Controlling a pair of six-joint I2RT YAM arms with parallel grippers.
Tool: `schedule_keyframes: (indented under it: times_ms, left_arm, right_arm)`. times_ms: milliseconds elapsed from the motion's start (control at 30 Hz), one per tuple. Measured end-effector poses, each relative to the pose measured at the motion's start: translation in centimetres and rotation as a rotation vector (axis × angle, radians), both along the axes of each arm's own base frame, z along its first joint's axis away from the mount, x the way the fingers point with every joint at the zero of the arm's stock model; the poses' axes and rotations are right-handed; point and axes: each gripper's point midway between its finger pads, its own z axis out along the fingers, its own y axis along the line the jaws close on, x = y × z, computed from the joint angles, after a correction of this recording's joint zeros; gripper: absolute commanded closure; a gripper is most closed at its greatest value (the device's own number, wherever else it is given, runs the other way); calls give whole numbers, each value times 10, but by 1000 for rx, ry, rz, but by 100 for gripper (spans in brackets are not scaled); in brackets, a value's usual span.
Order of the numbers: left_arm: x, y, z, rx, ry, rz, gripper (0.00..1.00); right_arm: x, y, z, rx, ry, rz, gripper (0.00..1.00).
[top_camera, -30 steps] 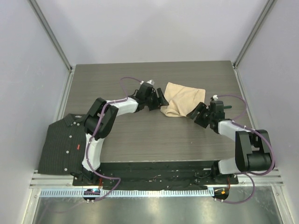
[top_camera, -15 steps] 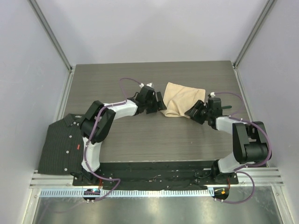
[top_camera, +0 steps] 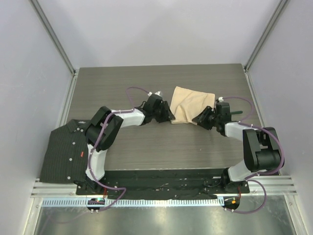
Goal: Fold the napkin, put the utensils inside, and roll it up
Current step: Flatten the napkin out
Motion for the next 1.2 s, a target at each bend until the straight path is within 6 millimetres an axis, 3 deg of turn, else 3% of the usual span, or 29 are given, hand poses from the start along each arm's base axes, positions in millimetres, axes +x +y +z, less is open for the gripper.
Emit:
schedule_keyframes:
  times_ms: [100,133,300,433,567,667,700,767,833,900,1000,1100,1200]
  left_arm:
    - [-6,-1,-9,-17,24,-6,98]
    - [-8,-1,-11,-20,31,-6,100]
    - [-14,4,-11,-35,16,-10,100]
    - [-36,23,-8,-6,5,-6,100]
    - [-68,41,8,26,-44,-5,100]
    - [-106,46,19,55,-92,-33,78]
    - [-122,45,21,64,-100,-56,56]
    - [-148,42,21,77,-100,-93,32]
    - [-176,42,20,88,-83,-131,24]
    - [-190,51,22,101,-73,-124,14]
    - [-184,78,37,143,-120,-34,10]
    - [-159,99,72,173,-236,59,16]
    - [-113,119,105,222,-325,155,24]
  right_arm:
    - [0,2,4,11,-5,1,80]
    - [0,2,6,13,-10,3,82]
    - [-1,3,26,16,-56,10,99]
    - [-4,4,47,19,-110,18,99]
    - [-15,9,59,2,-142,36,99]
    - [-28,17,64,-17,-158,61,99]
    - [-32,19,66,-20,-163,68,99]
    - [-42,23,68,-32,-172,78,99]
    - [-52,23,69,-51,-170,78,99]
    - [-60,19,72,-68,-177,62,99]
    - [-68,7,84,-100,-210,17,99]
    - [-71,-1,94,-122,-242,-17,99]
    - [-72,-4,85,-143,-211,-25,99]
